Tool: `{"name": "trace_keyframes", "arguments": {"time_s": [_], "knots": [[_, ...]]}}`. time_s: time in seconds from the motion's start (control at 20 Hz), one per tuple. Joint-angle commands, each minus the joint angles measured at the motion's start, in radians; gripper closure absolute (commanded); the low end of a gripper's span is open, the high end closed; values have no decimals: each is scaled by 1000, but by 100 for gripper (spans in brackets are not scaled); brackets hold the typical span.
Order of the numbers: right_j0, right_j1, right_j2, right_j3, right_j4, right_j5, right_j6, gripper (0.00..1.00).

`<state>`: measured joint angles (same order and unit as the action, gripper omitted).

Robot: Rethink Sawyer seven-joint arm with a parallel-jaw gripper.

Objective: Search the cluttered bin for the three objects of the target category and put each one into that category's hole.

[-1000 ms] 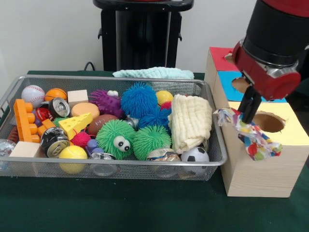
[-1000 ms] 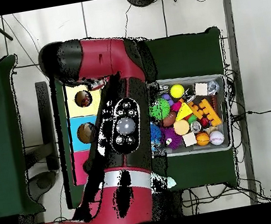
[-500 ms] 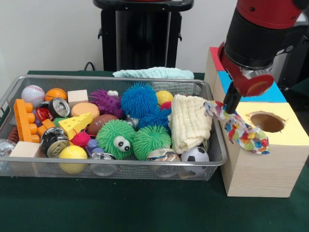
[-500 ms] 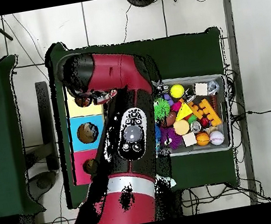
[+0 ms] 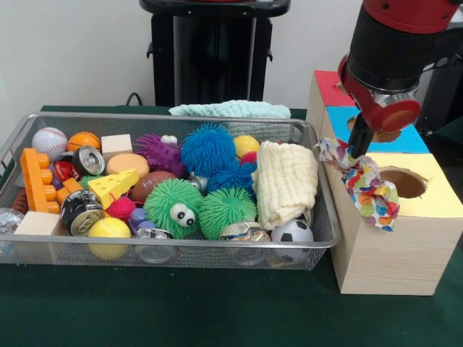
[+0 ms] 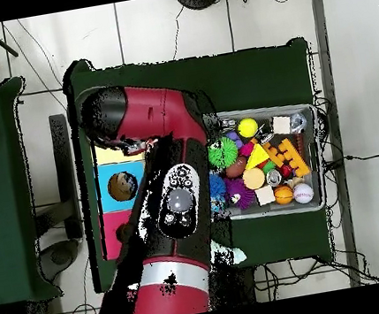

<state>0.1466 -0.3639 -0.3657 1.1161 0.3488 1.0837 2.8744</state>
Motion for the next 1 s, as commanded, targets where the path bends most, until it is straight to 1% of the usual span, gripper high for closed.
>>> {"name": "trace_keyframes", "arguments": {"time_s": [0.05,0.3,0.4,0.55,0.6,0.8,1.0], "knots": [[22,-9,106,184,91,-126,209,100],[54,15,112,157,149,-141,253,100],[61,29,117,151,175,-153,256,100],[69,53,117,142,190,-175,245,100],[69,54,127,151,210,-181,242,100],[82,63,104,160,211,-184,221,100],[82,75,100,182,211,-215,186,100]]}}
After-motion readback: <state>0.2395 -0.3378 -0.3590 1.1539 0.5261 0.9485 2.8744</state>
